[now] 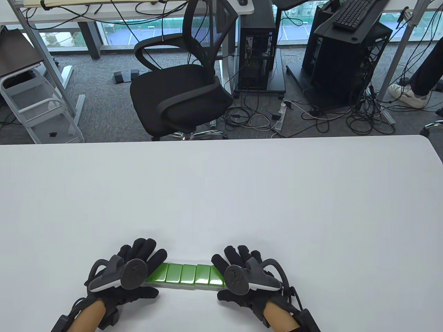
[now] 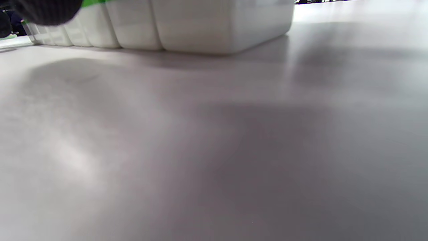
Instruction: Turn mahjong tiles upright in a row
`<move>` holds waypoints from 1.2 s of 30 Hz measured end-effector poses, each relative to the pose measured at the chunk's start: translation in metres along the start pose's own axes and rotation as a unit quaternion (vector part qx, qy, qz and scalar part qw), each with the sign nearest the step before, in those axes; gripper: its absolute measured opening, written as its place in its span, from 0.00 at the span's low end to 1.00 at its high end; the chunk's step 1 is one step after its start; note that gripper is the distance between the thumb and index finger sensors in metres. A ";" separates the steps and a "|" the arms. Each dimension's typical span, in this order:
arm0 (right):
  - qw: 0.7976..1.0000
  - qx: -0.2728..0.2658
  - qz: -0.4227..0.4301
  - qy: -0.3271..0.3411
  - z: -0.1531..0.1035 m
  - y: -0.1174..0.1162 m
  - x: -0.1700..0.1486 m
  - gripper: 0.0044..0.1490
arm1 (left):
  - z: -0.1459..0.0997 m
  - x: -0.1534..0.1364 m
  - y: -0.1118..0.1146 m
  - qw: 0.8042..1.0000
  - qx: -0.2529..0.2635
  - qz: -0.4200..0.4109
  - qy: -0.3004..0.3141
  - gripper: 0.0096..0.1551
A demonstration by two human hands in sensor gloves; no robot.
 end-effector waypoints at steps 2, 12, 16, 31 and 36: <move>1.000 0.017 -0.012 -0.004 0.004 -0.004 0.002 0.58 | 0.009 0.004 0.005 1.000 -0.026 0.002 0.006 0.60; 0.997 0.073 -0.031 -0.026 0.014 -0.017 0.007 0.53 | 0.020 0.000 0.023 0.993 -0.103 -0.059 0.009 0.56; 0.996 0.073 -0.033 -0.023 0.013 -0.018 0.008 0.53 | 0.020 0.002 0.023 0.993 -0.102 -0.053 -0.004 0.54; 0.997 0.074 -0.019 -0.015 0.013 -0.015 0.005 0.56 | 0.019 0.002 0.023 0.992 -0.097 -0.078 0.003 0.57; 1.000 0.018 0.017 0.006 0.000 -0.002 -0.003 0.59 | 0.009 -0.001 0.004 0.994 -0.018 -0.103 0.014 0.61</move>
Point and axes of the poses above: the tracker on the back of each hand, its own x axis roughly to the thumb side, its own z axis roughly from the wrist to the fingertips, y = z × x, the point moved 4 cm from there along z, roughly from the wrist to the fingertips, and after that the axes turned 5 degrees about x, right-handed, at the moved point
